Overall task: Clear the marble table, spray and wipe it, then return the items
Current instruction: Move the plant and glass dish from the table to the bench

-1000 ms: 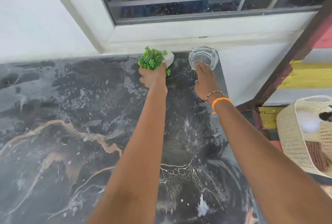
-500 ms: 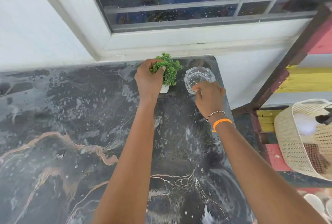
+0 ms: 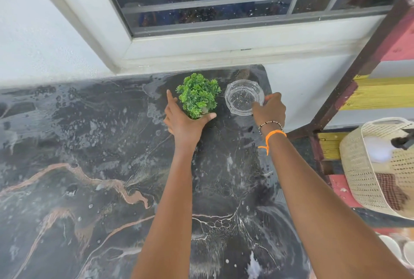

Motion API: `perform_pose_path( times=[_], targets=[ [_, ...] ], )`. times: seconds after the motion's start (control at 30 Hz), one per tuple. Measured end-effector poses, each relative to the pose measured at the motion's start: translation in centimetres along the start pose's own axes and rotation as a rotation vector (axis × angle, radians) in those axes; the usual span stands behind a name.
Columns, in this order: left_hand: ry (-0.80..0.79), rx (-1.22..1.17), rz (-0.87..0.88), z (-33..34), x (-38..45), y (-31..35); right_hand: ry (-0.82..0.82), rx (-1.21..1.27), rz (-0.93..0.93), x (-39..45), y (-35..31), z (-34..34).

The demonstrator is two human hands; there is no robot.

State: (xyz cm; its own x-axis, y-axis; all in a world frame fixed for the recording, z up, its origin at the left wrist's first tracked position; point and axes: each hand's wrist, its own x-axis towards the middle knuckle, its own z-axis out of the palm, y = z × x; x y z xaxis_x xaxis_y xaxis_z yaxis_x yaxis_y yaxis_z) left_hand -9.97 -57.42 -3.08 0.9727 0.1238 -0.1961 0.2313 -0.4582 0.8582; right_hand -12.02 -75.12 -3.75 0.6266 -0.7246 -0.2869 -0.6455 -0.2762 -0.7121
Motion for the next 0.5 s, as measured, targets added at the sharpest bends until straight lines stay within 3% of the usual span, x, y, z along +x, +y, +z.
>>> perform_pose_path(
  times=[0.2,0.5],
  targets=[
    [-0.024,0.168,0.026,0.3,0.2,-1.0,-0.056,-0.05,-0.018,0.3,0.5,-0.5],
    [-0.031,-0.02,0.116,0.7,0.0,-0.1,0.031,0.016,-0.057,-1.6,2.9,-2.3]
  ],
)
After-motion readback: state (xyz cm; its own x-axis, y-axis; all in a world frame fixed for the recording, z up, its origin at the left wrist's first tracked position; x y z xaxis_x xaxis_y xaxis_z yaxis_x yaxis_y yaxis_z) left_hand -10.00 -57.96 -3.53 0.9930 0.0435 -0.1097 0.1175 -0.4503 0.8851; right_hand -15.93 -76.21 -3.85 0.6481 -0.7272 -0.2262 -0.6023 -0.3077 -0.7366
